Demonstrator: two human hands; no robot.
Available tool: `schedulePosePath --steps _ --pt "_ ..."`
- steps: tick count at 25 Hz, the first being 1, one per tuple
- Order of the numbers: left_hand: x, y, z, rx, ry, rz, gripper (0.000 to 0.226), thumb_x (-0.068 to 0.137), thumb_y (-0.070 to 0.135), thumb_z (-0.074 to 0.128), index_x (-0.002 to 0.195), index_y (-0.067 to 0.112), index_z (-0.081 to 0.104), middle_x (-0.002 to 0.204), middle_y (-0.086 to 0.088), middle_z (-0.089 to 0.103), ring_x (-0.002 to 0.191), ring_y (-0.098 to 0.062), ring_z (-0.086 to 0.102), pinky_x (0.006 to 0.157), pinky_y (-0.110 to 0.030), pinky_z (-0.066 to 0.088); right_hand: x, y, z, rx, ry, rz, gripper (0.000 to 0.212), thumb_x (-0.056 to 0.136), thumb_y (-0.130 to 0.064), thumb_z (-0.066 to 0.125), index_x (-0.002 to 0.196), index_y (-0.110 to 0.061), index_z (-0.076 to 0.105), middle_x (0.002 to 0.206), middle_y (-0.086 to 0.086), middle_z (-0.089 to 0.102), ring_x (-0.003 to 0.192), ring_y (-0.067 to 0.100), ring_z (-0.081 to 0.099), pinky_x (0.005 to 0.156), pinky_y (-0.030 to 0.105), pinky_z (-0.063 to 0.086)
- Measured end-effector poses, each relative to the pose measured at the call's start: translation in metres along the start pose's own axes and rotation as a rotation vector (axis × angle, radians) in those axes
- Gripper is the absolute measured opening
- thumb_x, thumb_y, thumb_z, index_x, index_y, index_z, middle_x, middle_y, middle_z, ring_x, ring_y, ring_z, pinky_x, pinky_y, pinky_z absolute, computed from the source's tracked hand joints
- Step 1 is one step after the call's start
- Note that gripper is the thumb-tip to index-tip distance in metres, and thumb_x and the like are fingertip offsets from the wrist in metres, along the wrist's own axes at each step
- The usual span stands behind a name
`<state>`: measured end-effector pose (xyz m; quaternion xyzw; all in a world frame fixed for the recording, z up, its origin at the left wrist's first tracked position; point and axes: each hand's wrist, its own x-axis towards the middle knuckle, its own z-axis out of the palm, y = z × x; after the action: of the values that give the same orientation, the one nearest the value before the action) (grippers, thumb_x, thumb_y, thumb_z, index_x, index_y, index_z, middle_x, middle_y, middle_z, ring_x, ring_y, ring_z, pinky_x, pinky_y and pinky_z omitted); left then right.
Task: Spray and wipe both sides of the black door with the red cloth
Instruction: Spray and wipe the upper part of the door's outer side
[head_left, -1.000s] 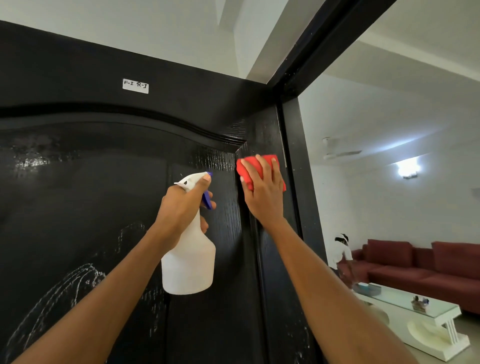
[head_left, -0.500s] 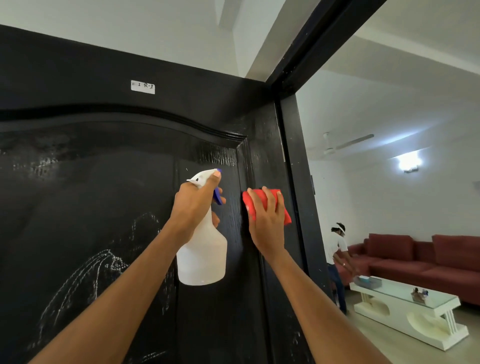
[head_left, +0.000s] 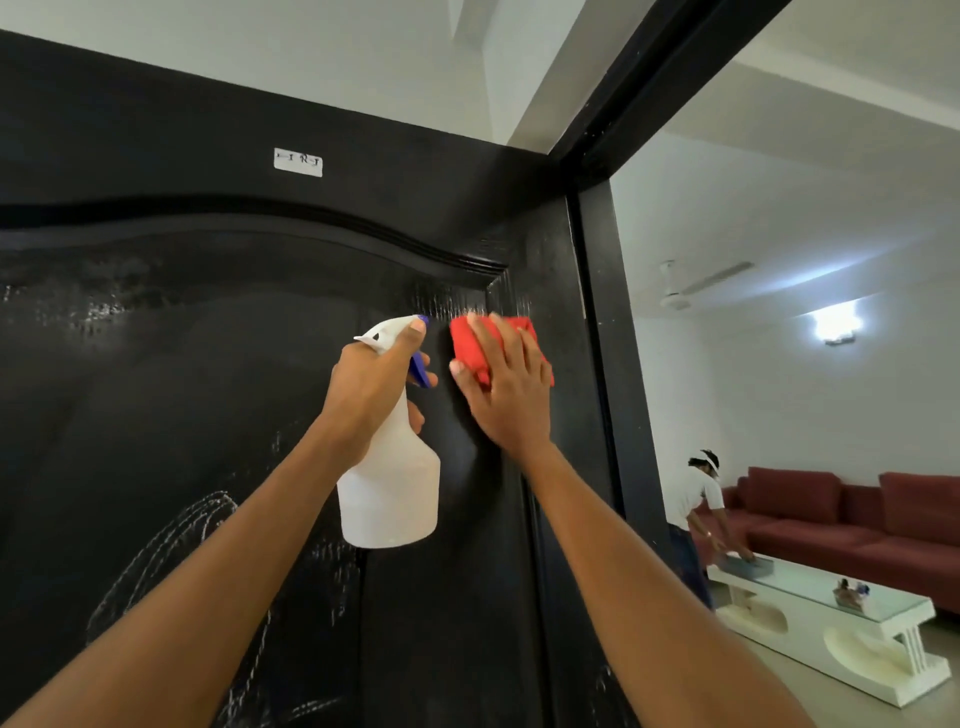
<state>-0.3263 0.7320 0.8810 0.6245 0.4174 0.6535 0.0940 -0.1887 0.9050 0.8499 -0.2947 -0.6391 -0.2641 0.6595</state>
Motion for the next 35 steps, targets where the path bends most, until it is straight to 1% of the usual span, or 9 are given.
schedulePosePath --steps 9,12,18,20,24,25,30,33,35 --pt "-0.05 -0.045 0.031 -0.038 -0.057 -0.088 0.03 0.1 0.052 0.052 0.101 0.025 0.065 0.088 -0.006 0.077 0.047 -0.026 0.062 0.049 -0.031 0.055 -0.264 0.045 -0.023 -0.15 -0.181 -0.046 0.07 0.103 -0.06 0.045 0.163 -0.032 0.02 0.168 -0.003 0.025 0.156 0.027 0.018 0.12 0.057 0.031" --pt "-0.069 -0.059 0.04 -0.049 -0.075 -0.133 0.033 0.101 0.051 0.051 0.101 0.021 0.065 0.091 -0.008 0.076 0.048 -0.025 0.062 0.051 -0.032 0.056 -0.32 0.054 -0.032 -0.148 -0.216 0.131 0.072 0.104 -0.062 0.038 0.164 -0.031 0.013 0.169 0.0 0.019 0.156 0.031 0.016 0.117 0.059 0.035" --pt "-0.101 -0.08 0.052 -0.036 -0.097 -0.168 0.033 0.101 0.053 0.05 0.098 0.024 0.066 0.092 -0.007 0.075 0.052 -0.027 0.064 0.055 -0.035 0.057 -0.241 0.019 -0.02 0.101 0.081 0.879 0.065 0.103 -0.061 0.029 0.159 -0.03 0.023 0.164 0.007 0.032 0.152 0.038 0.025 0.114 0.07 0.03" --pt "-0.108 -0.084 0.054 -0.019 -0.083 -0.171 0.036 0.1 0.054 0.051 0.093 0.023 0.067 0.088 -0.003 0.076 0.052 -0.028 0.064 0.057 -0.036 0.058 -0.178 0.02 -0.02 0.147 0.095 0.856 0.063 0.103 -0.059 0.031 0.158 -0.031 0.027 0.164 0.005 0.032 0.152 0.038 0.022 0.117 0.068 0.025" --pt "-0.112 -0.089 0.059 -0.014 -0.063 -0.189 0.039 0.099 0.056 0.052 0.092 0.02 0.067 0.088 -0.001 0.076 0.05 -0.029 0.064 0.06 -0.038 0.058 -0.124 0.042 -0.02 0.0 -0.005 0.386 0.062 0.104 -0.058 0.039 0.158 -0.032 0.026 0.164 0.003 0.031 0.152 0.035 0.025 0.118 0.059 0.031" --pt "-0.114 -0.09 0.059 -0.017 -0.066 -0.189 0.039 0.099 0.055 0.051 0.092 0.02 0.067 0.089 -0.002 0.076 0.05 -0.029 0.064 0.061 -0.039 0.058 -0.135 0.046 -0.02 0.002 -0.01 0.395 0.065 0.103 -0.06 0.041 0.159 -0.034 0.024 0.165 0.002 0.029 0.152 0.033 0.025 0.117 0.055 0.031" --pt "-0.126 -0.101 0.06 -0.024 -0.072 -0.193 0.031 0.1 0.053 0.051 0.09 0.027 0.065 0.09 -0.001 0.076 0.053 -0.032 0.064 0.062 -0.04 0.058 -0.306 0.042 -0.028 0.051 0.015 0.952 0.072 0.098 -0.073 0.032 0.159 -0.042 0.011 0.165 0.004 0.028 0.147 0.034 0.034 0.113 0.06 0.035" --pt "-0.131 -0.104 0.061 -0.005 -0.081 -0.213 0.032 0.1 0.053 0.051 0.093 0.025 0.066 0.092 -0.002 0.076 0.054 -0.03 0.064 0.06 -0.037 0.058 -0.366 0.034 -0.03 0.067 -0.009 1.003 0.071 0.099 -0.071 0.026 0.159 -0.04 0.008 0.165 0.008 0.028 0.149 0.037 0.03 0.114 0.064 0.036" --pt "-0.135 -0.103 0.062 0.015 -0.083 -0.222 0.036 0.1 0.053 0.051 0.093 0.022 0.068 0.09 -0.002 0.077 0.053 -0.03 0.064 0.06 -0.037 0.058 -0.35 0.03 -0.025 0.097 0.01 1.018 0.066 0.101 -0.066 0.027 0.16 -0.041 0.01 0.165 0.006 0.026 0.151 0.036 0.024 0.116 0.066 0.031"
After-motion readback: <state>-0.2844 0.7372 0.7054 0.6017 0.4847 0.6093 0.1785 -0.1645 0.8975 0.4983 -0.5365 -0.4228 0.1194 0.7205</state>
